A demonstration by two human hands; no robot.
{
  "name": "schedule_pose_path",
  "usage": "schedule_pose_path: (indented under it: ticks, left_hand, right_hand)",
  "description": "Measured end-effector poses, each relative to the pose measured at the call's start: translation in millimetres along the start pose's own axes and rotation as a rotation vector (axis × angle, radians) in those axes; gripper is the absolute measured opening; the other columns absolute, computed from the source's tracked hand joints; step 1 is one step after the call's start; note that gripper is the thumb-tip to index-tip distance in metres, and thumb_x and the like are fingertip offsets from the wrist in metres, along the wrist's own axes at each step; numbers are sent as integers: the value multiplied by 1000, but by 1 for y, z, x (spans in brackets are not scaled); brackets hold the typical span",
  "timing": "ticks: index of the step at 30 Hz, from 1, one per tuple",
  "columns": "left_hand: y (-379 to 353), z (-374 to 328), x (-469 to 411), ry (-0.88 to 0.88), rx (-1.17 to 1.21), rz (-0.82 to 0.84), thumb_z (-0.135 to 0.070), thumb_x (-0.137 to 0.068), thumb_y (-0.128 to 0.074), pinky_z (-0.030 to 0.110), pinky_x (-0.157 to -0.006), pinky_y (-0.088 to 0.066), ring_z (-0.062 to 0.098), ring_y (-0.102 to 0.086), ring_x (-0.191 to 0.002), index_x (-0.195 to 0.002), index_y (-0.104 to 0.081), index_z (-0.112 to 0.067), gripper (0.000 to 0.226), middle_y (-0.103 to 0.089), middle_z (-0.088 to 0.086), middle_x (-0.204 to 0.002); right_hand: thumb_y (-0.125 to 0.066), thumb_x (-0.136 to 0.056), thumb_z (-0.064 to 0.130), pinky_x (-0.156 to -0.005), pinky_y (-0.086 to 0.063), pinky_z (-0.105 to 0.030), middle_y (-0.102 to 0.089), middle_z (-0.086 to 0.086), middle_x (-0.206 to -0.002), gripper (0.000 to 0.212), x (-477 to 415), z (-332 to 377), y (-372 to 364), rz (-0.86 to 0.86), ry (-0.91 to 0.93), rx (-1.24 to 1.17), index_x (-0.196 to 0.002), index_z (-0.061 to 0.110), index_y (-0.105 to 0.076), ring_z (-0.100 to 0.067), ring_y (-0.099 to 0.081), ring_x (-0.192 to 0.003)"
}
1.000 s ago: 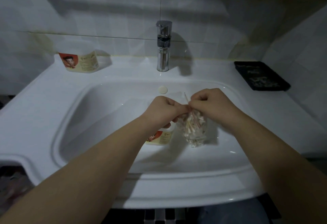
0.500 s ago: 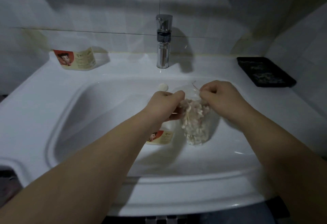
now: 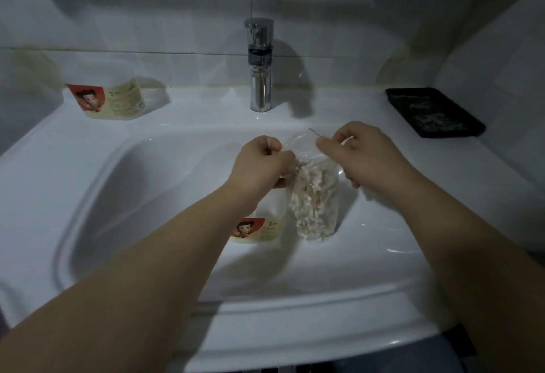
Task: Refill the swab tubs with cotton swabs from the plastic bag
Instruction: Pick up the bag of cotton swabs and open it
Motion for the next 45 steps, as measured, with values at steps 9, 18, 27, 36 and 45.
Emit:
schedule_pose_path:
  ticks: [9,18,27,36,45]
  left_hand:
    - [28,-17,-5,-291,-288,-272,-3,-84,-73,41,-76,-63,11,-71,-61,-64,-46,-16,36,-63,-1,-85]
    - [15,-9,-1,-239,-277,-124,-6,-86,-70,37,-82,-63,18,-75,-74,-81,-77,-31,26,-77,-2,-78]
    - [16,-8,-4,-190,-262,-122,-6,-85,-65,43,-82,-62,18,-75,-76,-84,-76,-36,32,-78,-2,-82]
    - [18,-18,1,-441,-343,-249,-4,-85,-64,13,-75,-51,-3,-65,-92,-90,-69,-40,36,-68,-11,-109]
    - [14,-9,-5,-387,-216,-155,1,-89,-59,36,-84,-61,7,-72,-90,-105,-73,-22,31,-76,-5,-96]
  right_hand:
    - [-76,-86,37,-58,-52,-31,-65,4,-65,13,-8,-15,18,-31,6,27,-92,29,-67,-19,-64,-51]
    - [-75,-87,23,-75,-41,-17,-60,7,-98,20,6,15,13,-180,443,135,-105,27,-68,-9,-56,-86]
    - [-69,-82,58,-76,-46,-20,-67,13,-114,53,-10,61,-9,418,343,642,-127,30,-68,0,-58,-86]
    - [-76,-83,31,-53,-46,-19,-73,9,-72,5,-27,67,-27,396,241,466,-85,29,-79,-4,-68,-65]
    - [-77,-84,22,-55,-44,-14,-69,18,-61,13,-27,53,-19,374,305,171,-75,31,-75,4,-60,-52]
Point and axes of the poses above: each hand's wrist, its own x-axis away from the middle knuckle, its own y-axis out of the back of the hand, z = x × y, the point moved 3 cm from there along -x, towards the middle knuckle
